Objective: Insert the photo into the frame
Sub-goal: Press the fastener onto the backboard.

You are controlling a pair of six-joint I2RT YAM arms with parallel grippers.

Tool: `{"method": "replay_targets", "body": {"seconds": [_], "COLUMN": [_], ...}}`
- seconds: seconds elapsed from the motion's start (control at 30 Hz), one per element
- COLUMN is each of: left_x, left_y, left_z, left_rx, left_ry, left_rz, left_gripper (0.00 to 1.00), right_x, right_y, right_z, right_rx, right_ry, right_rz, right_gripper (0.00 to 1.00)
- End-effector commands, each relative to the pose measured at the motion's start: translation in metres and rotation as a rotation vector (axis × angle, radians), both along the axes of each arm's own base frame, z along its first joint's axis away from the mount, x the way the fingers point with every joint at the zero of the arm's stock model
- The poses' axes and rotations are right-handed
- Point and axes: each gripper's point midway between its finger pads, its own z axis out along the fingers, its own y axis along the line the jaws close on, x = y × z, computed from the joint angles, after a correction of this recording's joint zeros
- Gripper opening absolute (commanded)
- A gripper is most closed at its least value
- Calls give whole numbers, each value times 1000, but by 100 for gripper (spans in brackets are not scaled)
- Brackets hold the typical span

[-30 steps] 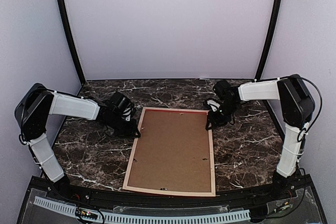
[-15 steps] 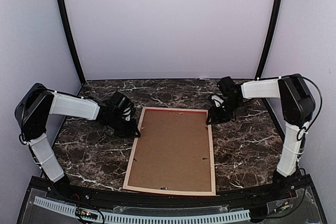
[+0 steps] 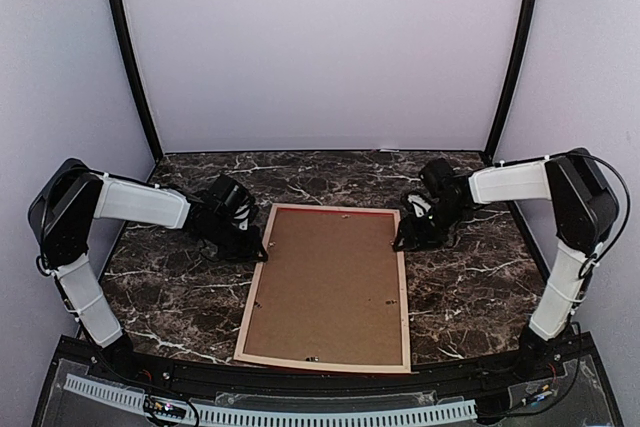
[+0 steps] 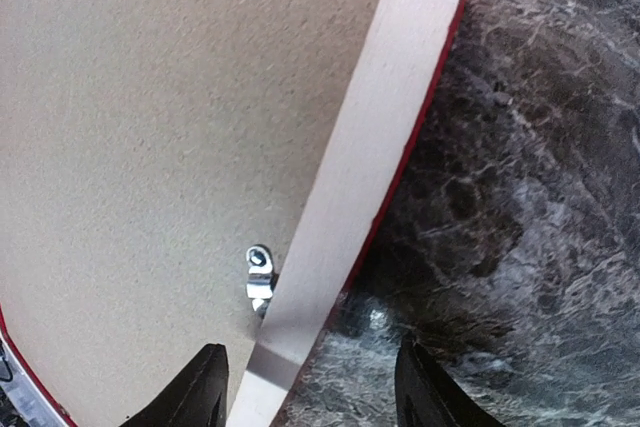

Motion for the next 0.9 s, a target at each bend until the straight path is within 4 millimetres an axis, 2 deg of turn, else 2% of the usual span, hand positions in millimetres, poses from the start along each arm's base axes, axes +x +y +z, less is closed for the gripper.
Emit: {"method": "replay_targets", "body": {"seconds": [0.0, 0.13, 0.27, 0.4, 0.6, 0.87], "left_x": [-1, 1, 3, 4, 4, 6], "left_y": [-1, 0, -2, -1, -1, 4], "left_z": [-5, -4, -4, -4, -4, -1], "left_rx": [-6, -4, -11, -9, -18, -26], "left_ry": [8, 0, -4, -7, -12, -29], "left_rz": [0, 4, 5, 9, 26, 85], "left_gripper": [16, 17, 16, 15, 13, 13], "right_x": [-8, -22, -22, -10, 14, 59], "right_y": [14, 20, 20, 16, 24, 45], "right_z": [13, 8, 3, 0, -2, 5], "right_rx": [57, 60, 45, -3, -13, -9], "right_ry": [-27, -16, -24, -48, -71, -118], "right_rz": [-9, -8, -18, -43, -35, 16], "right_gripper": [58, 58, 52, 37, 24, 18]}}
